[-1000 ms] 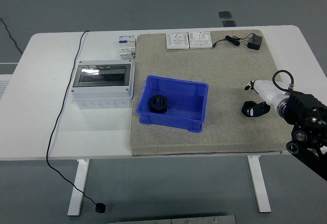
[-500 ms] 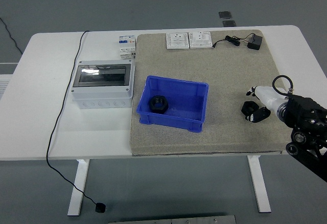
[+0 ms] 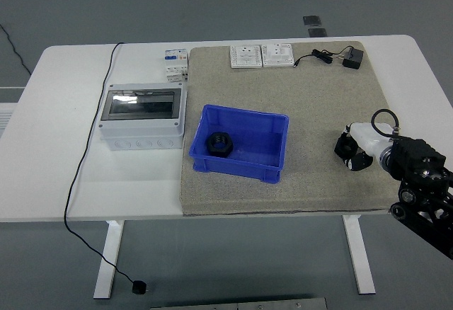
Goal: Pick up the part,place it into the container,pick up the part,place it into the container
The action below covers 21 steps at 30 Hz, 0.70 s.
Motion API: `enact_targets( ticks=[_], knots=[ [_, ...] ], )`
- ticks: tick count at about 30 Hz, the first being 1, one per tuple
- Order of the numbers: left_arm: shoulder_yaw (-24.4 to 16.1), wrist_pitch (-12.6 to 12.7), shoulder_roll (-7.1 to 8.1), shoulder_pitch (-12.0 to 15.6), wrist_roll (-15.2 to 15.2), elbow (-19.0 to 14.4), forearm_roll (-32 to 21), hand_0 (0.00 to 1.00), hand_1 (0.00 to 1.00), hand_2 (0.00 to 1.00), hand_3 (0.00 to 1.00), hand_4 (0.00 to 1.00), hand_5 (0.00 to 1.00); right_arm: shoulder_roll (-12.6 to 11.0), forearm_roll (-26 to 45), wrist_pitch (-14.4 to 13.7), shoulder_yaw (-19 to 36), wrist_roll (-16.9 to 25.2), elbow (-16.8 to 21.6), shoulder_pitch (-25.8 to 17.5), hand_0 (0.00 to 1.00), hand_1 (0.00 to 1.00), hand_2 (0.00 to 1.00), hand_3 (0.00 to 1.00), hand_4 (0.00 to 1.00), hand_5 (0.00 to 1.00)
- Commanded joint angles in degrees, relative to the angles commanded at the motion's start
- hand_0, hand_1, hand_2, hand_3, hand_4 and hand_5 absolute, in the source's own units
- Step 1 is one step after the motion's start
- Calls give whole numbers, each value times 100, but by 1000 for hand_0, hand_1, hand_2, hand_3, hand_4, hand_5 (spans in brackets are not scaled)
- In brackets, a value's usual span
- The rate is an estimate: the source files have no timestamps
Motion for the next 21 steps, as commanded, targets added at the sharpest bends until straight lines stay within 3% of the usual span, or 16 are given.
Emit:
enact_targets(
  ticks=[5, 10, 15, 16, 21],
  knots=[
    [11, 5, -3, -2, -1, 0, -19, 720, 588, 708, 548, 557, 468, -63, 175, -194, 35, 190, 165, 55, 572, 613, 551, 616, 412, 2],
    [11, 6, 10, 5, -4, 0, -18, 720, 588, 707, 548, 556, 468, -26, 750, -644, 105, 488, 690, 407, 584, 620, 553, 615, 423, 2],
    [-20, 0, 27, -9, -1, 0, 47, 720, 588, 707, 548, 556, 468, 351, 1001, -1155, -304, 809, 776, 938, 584, 620, 553, 615, 423, 2],
    [-27, -2, 30, -15, 1, 0, 65, 720, 587, 703, 548, 554, 466, 468, 1020, -1250, -440, 886, 677, 1061, 642, 648, 564, 624, 420, 2],
    [-30, 2, 29, -30, 6, 0, 91, 720, 587, 703, 548, 554, 466, 966, 1194, -1258, -1077, 1027, 111, 1469, 642, 648, 564, 624, 420, 2]
  ],
)
